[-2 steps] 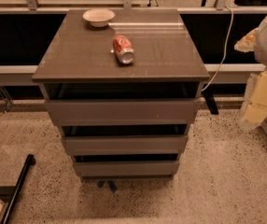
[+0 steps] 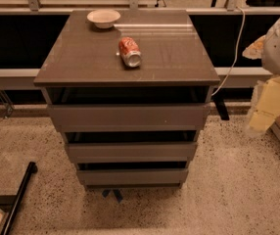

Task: Open bottom drawer

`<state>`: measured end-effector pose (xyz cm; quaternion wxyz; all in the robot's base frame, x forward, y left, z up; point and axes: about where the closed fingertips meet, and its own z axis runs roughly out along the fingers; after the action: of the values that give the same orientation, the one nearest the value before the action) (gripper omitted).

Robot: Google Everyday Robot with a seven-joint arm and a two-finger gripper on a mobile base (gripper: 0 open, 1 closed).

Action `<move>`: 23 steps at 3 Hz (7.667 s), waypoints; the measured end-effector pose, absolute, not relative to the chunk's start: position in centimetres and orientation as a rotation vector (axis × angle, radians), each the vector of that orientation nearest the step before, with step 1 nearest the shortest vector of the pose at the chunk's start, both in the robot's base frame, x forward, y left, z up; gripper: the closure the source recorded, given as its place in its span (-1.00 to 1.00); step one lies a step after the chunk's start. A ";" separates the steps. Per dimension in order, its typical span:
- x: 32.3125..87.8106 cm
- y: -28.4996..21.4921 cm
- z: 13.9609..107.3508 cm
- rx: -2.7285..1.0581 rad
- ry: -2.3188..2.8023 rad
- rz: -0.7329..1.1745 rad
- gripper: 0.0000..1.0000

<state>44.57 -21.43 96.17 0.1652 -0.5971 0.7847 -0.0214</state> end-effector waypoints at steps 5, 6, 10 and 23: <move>45.9 -17.1 84.4 -1.741 2.098 0.115 -1.00; 47.4 -15.9 80.1 -1.699 2.028 0.137 -1.00; 52.8 -12.9 71.7 -1.603 1.987 0.112 -1.00; 56.2 -10.0 27.6 -1.632 2.077 0.617 -1.00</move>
Offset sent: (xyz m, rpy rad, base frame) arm 0.0512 0.0103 -0.1007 0.1057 0.0131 -0.0168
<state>56.23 -10.00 27.63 0.2128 -0.5879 0.7481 0.2221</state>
